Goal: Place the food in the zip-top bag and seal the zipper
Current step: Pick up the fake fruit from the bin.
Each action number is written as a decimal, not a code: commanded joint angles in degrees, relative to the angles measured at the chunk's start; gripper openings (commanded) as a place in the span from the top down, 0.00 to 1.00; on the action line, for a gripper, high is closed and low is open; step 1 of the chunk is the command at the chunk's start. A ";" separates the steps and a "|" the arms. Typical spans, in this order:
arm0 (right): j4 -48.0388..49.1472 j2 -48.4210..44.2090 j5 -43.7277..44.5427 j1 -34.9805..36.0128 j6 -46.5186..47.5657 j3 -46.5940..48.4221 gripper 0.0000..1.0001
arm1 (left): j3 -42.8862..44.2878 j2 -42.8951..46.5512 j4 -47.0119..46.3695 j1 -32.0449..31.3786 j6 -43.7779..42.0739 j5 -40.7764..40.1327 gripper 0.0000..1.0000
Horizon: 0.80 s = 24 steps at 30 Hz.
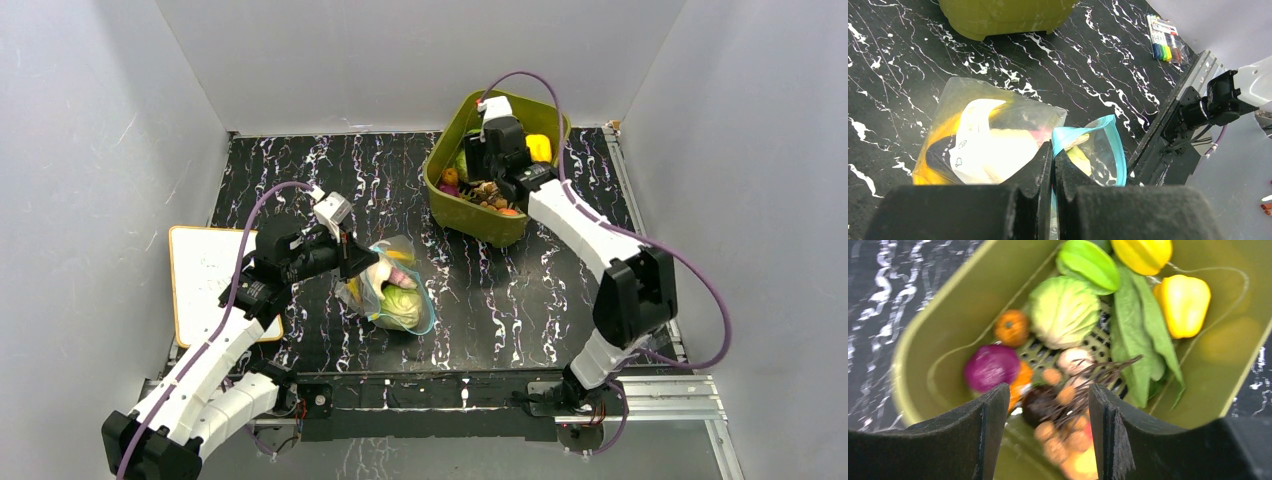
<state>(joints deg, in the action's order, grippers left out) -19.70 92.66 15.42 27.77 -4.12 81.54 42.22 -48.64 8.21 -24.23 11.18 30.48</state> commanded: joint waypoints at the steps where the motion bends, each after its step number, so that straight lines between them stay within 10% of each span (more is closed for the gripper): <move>1: 0.86 4.97 -0.33 -4.32 3.62 7.60 0.42 | -0.29 1.42 -0.33 -0.28 -2.33 -0.28 1.00; 24: 3.78 34.12 -17.18 -13.88 17.41 36.00 0.13 | -0.24 1.21 0.05 -0.47 -2.83 -1.14 1.00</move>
<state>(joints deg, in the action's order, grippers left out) -19.46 124.20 1.02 13.50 8.91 112.01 42.19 -48.21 8.32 -24.51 9.39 29.67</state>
